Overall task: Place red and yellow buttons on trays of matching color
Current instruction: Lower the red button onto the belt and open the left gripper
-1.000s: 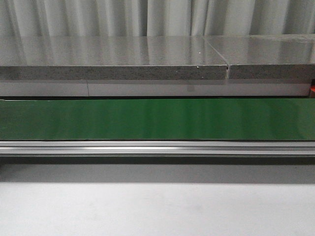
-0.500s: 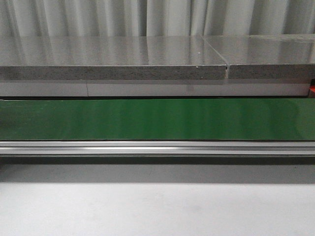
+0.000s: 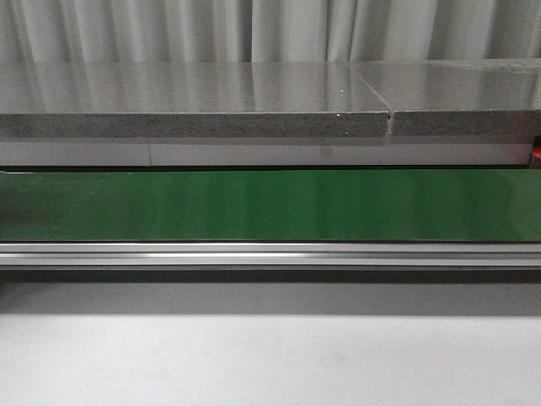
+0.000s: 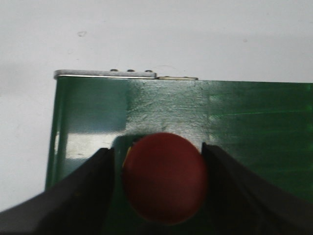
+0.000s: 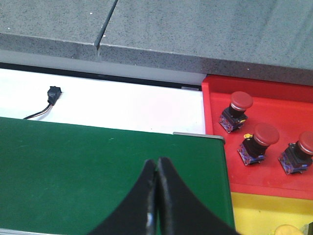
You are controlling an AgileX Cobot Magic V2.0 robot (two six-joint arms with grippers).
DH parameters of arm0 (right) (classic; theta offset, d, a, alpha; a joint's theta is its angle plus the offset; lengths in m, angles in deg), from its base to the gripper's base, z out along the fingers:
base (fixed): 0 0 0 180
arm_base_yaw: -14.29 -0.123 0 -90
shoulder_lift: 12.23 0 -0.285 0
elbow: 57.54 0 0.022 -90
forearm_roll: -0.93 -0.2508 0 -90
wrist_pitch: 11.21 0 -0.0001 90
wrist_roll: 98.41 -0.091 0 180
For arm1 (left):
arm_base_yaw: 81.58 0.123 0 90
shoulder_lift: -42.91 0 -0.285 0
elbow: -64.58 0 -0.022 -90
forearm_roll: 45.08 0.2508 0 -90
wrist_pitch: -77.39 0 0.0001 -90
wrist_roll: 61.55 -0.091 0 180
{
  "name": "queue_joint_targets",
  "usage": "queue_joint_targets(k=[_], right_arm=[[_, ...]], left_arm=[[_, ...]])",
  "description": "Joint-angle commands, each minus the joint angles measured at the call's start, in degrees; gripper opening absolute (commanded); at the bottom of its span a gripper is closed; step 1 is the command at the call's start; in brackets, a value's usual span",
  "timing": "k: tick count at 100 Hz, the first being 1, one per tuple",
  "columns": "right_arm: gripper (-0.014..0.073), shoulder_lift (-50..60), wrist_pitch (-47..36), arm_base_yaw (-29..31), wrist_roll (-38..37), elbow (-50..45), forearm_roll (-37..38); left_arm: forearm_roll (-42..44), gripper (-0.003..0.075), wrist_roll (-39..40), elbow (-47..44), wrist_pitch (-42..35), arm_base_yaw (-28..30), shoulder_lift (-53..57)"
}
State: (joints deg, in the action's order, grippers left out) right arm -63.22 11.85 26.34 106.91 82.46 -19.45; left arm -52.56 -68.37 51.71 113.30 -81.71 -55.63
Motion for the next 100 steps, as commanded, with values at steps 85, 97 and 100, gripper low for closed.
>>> queue_joint_targets(k=[85, 97, 100], right_arm=[[-0.0068, 0.4, -4.1, 0.0, 0.7, 1.4, -0.8], [-0.0068, 0.4, -4.1, 0.0, 0.7, 1.4, -0.8], [-0.0068, 0.4, -4.1, 0.0, 0.7, 1.4, -0.8]], left_arm=[[1.6, 0.063, 2.1, 14.1, -1.9, 6.8, 2.3], [1.6, 0.063, 2.1, 14.1, -0.1, 12.5, 0.7], [1.6, 0.063, 2.1, 14.1, -0.1, 13.7, 0.1]])
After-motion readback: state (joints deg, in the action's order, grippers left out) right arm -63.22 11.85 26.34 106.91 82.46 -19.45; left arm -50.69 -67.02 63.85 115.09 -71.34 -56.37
